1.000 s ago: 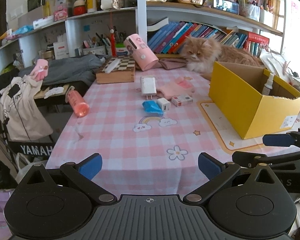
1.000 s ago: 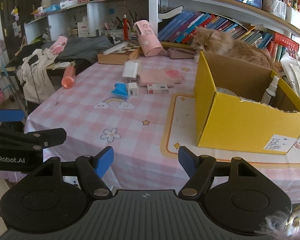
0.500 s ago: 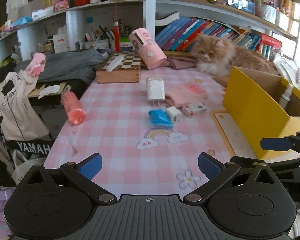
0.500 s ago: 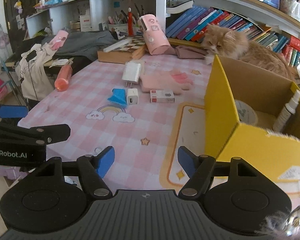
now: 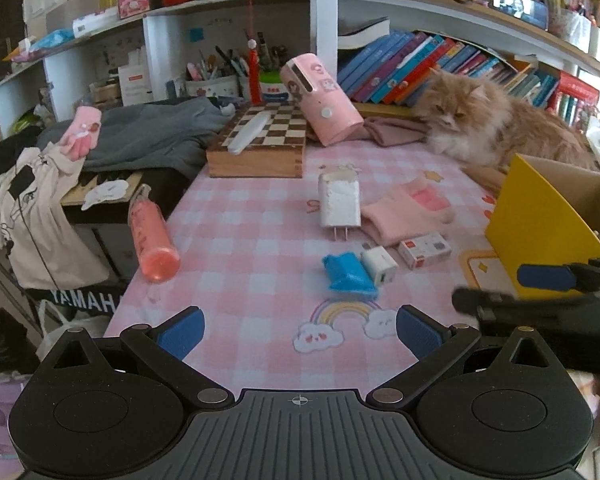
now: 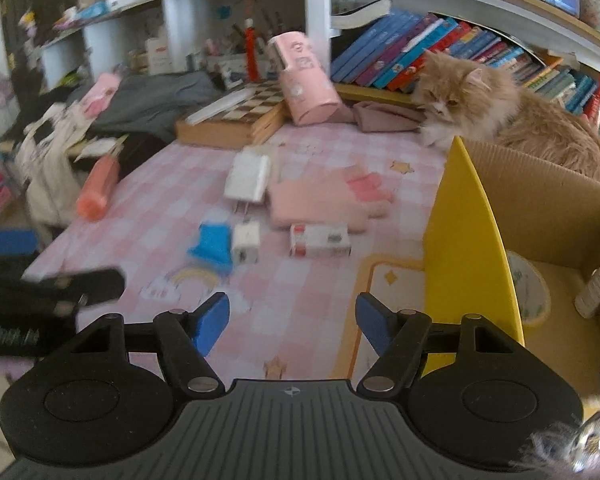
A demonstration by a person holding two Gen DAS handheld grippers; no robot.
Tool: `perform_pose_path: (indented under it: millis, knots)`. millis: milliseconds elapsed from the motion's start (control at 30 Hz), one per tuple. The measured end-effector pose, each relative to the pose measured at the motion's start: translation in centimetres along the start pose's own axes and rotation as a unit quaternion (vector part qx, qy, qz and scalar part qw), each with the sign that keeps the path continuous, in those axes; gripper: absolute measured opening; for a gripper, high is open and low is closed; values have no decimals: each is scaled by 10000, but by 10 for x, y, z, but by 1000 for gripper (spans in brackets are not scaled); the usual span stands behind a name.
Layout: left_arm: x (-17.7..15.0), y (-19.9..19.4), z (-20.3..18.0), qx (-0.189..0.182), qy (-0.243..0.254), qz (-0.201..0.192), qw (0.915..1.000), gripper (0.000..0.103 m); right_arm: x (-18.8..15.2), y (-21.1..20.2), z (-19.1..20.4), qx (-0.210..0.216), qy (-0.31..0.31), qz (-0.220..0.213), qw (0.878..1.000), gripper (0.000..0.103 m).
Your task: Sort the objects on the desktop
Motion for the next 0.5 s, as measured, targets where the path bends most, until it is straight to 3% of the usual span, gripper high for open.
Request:
perform_pose_path:
  millis: [167, 367, 500]
  knots:
    - [8, 1, 2, 125, -9, -5, 9999, 103, 16, 23, -14, -558, 472, 31, 9973, 66]
    - [11, 8, 4, 193, 18, 93, 9998, 103, 20, 36, -19, -871, 573, 5, 9945, 66]
    - [14, 14, 2, 163, 30, 111, 9998, 103, 23, 41, -28, -1057, 655, -16, 9922, 60]
Point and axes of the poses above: each gripper's, at about its wrist camera, not at the fingertips, and y roughly the way its jaws point, z to its left, x to its top, the point moved 8 cm from there along y, roughly the way its jaws point, and after that the axes turned 6 degrees about -x, right-handed, at the moved point
